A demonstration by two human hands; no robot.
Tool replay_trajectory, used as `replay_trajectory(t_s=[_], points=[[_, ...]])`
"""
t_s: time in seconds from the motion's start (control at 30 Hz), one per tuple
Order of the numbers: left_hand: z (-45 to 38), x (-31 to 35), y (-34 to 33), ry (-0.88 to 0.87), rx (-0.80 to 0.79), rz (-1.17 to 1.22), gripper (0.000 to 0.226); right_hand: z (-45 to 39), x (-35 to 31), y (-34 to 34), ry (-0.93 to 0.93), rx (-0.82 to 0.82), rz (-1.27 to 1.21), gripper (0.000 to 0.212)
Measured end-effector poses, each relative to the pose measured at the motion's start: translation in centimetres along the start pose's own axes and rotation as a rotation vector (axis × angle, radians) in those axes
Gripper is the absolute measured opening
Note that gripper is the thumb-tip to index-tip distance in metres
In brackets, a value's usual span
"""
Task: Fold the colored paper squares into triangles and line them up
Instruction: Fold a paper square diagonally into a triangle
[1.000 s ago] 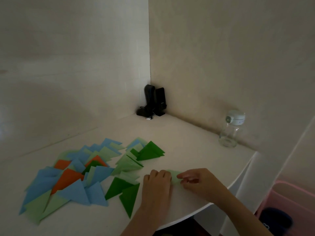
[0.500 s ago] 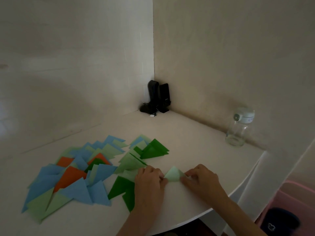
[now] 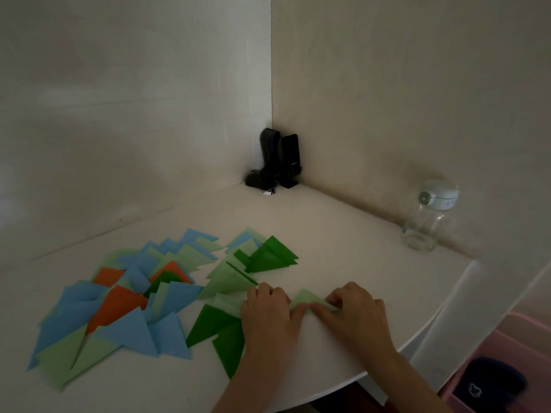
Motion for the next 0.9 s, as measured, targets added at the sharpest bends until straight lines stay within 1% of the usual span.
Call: replay_trajectory(t_s=[0.07, 0.17, 0.27, 0.37, 0.47, 0.57, 0.63, 0.7, 0.77, 0.83, 0.9], points=[[0.1, -0.1, 0.3, -0.010, 0.005, 0.050, 0.037, 0.0, 0.1, 0.1, 0.007, 0.010, -0.041, 0.027], [0.3, -0.5, 0.7, -0.030, 0.051, 0.221, 0.027, -0.4, 0.6, 0.2, 0.000, -0.006, -0.186, 0.033], [0.3, -1.0, 0.7, -0.015, 0.051, 0.366, 0.027, -0.8, 1.3, 0.3, -0.015, -0.062, -0.297, 0.033], [0.4, -1.7, 0.8, 0.007, 0.051, 0.425, 0.026, -0.7, 1.6, 0.6, -0.003, -0.078, -0.360, 0.030], [0.6, -2.0, 0.9, 0.007, 0.057, 0.417, 0.023, -0.4, 1.6, 0.7, 0.004, -0.073, -0.362, 0.030], [0.7, -0.8, 1.4, -0.025, 0.059, 0.287, 0.028, 0.0, 1.2, 0.6, -0.001, -0.048, -0.311, 0.032], [0.9, 0.7, 1.6, -0.037, 0.028, 0.206, 0.029, 0.4, 0.9, 0.6, -0.007, -0.035, -0.286, 0.034], [1.0, 2.2, 1.7, -0.035, -0.009, 0.118, 0.025, 0.6, 0.7, 0.7, -0.014, -0.021, -0.272, 0.033], [0.9, 2.9, 1.4, -0.012, -0.048, 0.068, 0.029, 0.7, 0.7, 0.7, -0.016, -0.014, -0.273, 0.032], [0.6, 2.7, 1.1, 0.029, -0.078, 0.089, 0.036, 0.7, 0.6, 0.8, -0.012, -0.013, -0.271, 0.033], [0.3, 2.4, 1.1, 0.053, -0.084, 0.168, 0.038, 0.7, 0.6, 0.9, -0.001, -0.009, -0.274, 0.034]])
Point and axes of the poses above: each hand's wrist, its own z-axis away from the middle knuckle, its own y-axis out of the back of the hand, x = y × z, the point moved 5 cm from there along -z, towards the middle knuckle
